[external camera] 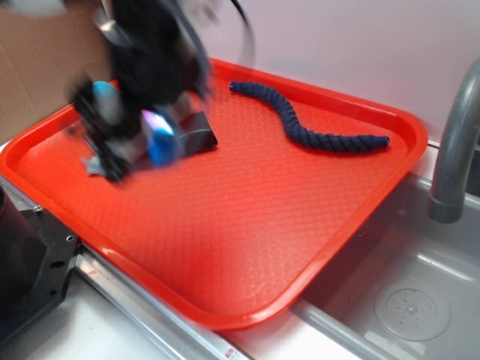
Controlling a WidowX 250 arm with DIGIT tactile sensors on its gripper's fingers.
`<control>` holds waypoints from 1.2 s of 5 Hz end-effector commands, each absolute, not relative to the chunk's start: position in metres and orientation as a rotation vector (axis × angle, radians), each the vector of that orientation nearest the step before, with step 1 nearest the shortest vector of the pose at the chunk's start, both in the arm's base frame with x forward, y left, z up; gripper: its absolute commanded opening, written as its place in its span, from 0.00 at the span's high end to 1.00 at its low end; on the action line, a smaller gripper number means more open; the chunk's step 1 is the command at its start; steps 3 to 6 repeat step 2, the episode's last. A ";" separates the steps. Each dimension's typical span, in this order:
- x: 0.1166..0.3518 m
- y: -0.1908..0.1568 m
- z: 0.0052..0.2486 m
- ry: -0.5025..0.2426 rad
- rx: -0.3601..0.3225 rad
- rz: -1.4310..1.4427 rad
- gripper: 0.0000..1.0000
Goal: Grab the blue sponge.
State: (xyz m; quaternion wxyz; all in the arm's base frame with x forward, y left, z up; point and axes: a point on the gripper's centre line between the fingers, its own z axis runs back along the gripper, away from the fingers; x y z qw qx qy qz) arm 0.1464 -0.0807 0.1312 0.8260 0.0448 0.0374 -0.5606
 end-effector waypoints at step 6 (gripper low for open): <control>0.150 -0.012 0.210 0.023 0.030 -0.446 1.00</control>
